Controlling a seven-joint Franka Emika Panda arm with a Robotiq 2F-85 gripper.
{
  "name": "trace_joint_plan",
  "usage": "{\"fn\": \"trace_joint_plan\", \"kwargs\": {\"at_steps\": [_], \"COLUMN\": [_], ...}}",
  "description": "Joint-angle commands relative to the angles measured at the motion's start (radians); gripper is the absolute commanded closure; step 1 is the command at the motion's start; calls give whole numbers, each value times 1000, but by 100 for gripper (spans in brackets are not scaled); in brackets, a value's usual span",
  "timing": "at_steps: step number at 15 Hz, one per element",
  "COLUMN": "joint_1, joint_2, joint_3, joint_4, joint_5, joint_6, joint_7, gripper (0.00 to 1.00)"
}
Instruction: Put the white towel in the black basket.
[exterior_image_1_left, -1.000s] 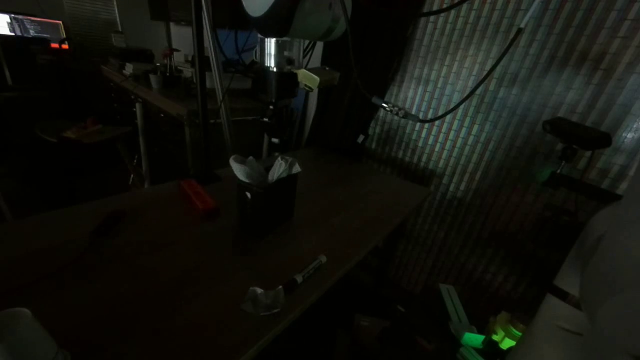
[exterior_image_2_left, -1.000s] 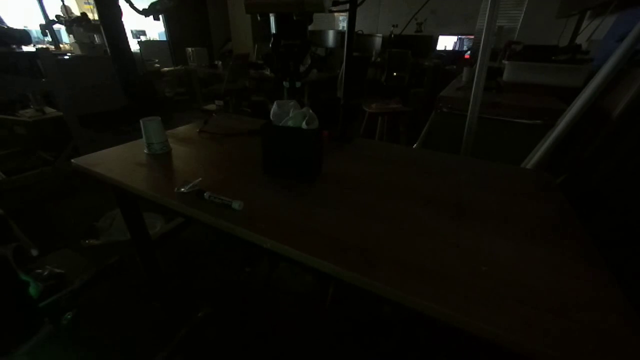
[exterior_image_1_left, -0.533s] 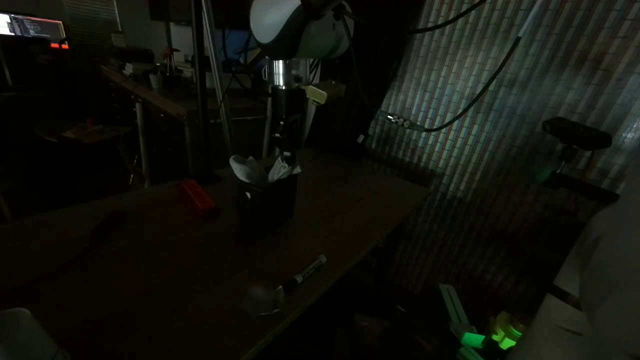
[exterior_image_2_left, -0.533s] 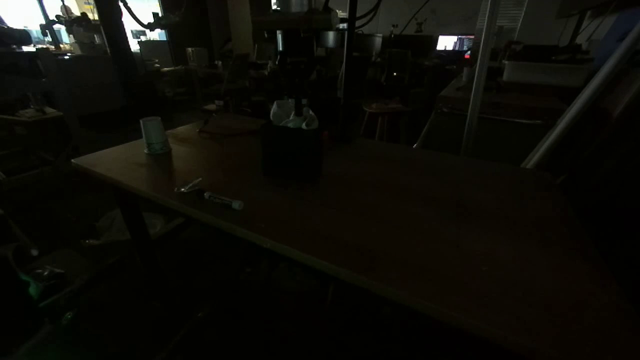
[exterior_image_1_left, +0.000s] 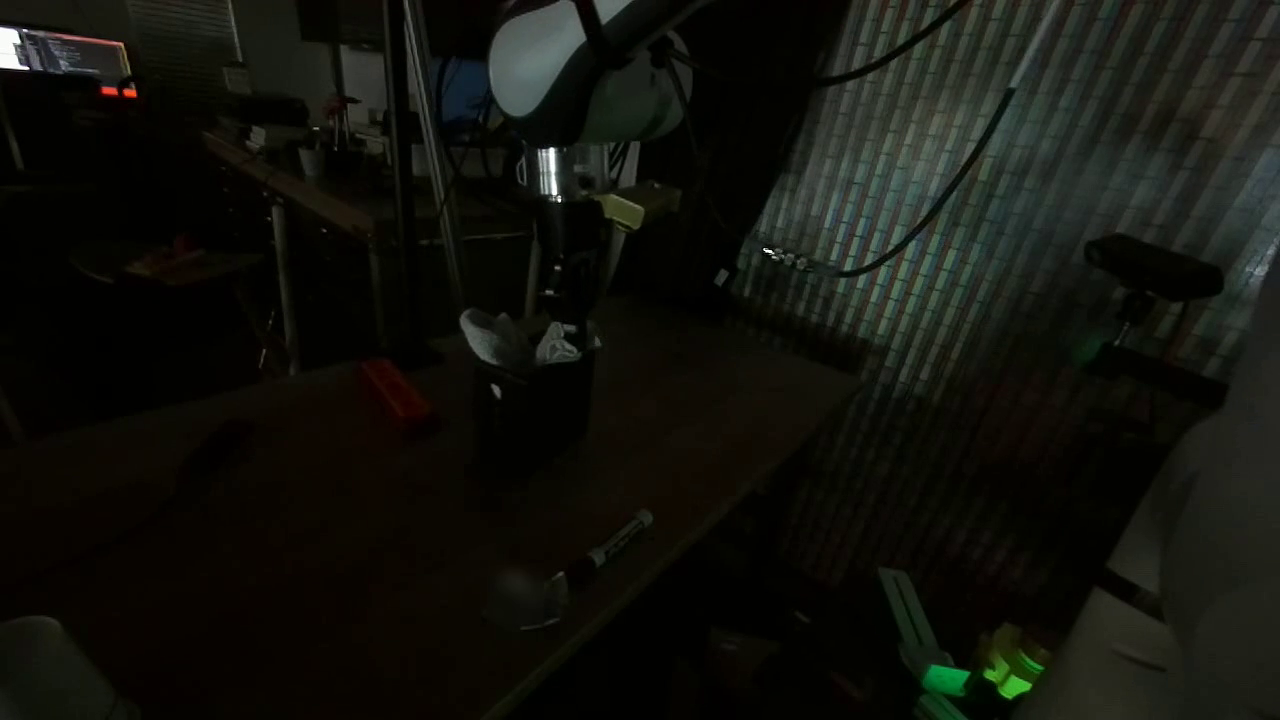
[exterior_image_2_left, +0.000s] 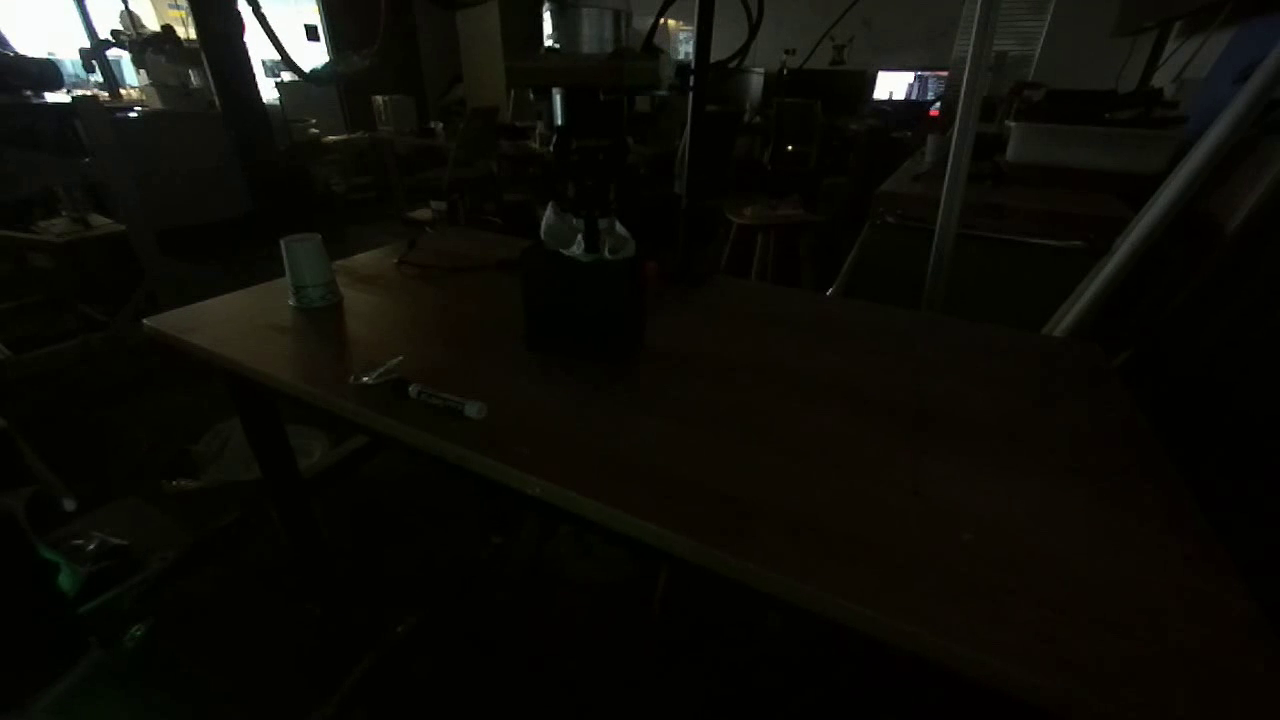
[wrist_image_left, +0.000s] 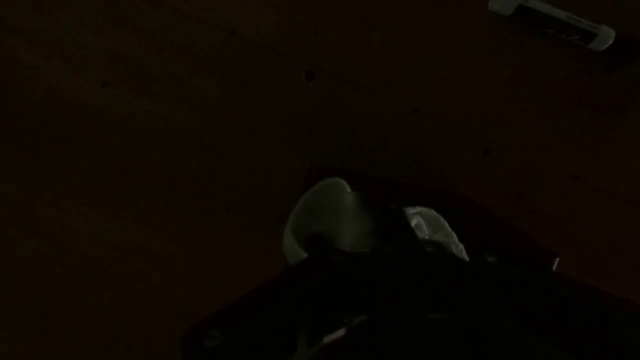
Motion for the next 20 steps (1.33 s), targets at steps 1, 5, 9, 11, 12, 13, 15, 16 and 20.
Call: {"fn": "trace_joint_plan", "kwargs": {"at_steps": [1, 5, 9, 11, 12, 13, 15, 16, 20], "joint_1": [11, 20, 25, 23, 23, 23, 22, 22, 25], "joint_2": [12, 10, 15, 18, 20, 23, 30, 34, 47], "joint_3": [10, 18, 21, 20, 20, 20, 21, 22, 28], "joint_4": [22, 30, 27, 23, 22, 21, 19, 19, 34], "joint_5": [-11, -11, -18, -14, -13, -12, -7, 0, 11], "joint_6": [8, 9, 10, 12, 14, 15, 16, 17, 16], "joint_7": [-1, -3, -4, -4, -4, -3, -2, -4, -5], "gripper": [100, 100, 100, 100, 100, 100, 100, 100, 100]}}
